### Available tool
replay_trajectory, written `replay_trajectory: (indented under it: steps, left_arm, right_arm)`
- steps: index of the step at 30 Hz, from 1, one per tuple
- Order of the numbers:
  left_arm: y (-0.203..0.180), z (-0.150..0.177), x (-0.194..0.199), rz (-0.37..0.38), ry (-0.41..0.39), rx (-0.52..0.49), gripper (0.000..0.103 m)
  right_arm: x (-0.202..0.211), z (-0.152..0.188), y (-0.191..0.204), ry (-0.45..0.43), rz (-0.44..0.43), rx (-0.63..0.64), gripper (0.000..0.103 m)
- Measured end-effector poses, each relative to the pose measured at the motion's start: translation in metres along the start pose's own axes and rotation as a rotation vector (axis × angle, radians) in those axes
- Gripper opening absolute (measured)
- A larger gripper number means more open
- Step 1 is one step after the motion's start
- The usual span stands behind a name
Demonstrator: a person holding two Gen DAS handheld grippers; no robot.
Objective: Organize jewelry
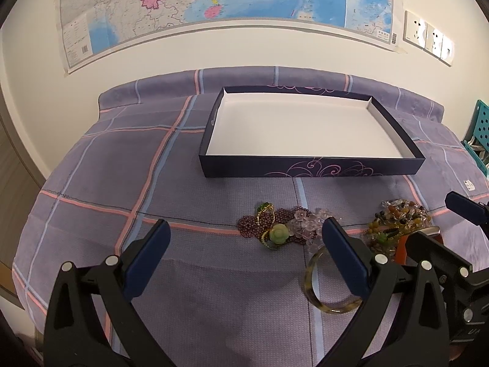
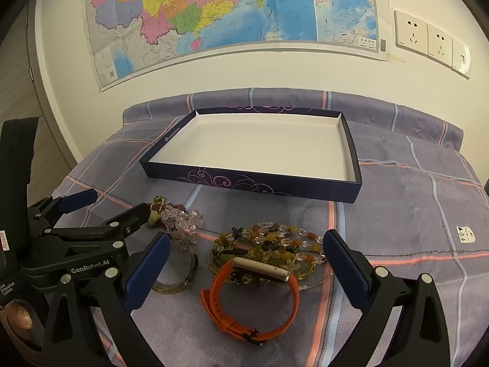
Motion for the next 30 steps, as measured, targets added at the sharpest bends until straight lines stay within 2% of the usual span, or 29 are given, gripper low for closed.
replay_trajectory:
  steps: [30]
  left_arm:
    - [-0.0047, 0.0044, 0.0001, 0.015, 0.012, -0.002, 0.098]
  right_arm:
    - [-0.0007, 0.0021, -0.0001, 0.007, -0.008, -0.007, 0.096]
Point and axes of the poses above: each gripper's, at about its wrist camera, not at the fingertips, and x roughly against the way its jaws point, y to its left, z to its underside, the point moved 3 cm from there along -x, roughly the way its jaws point, and after that the axes turned 3 degrees about y, right-handed, at the moved point
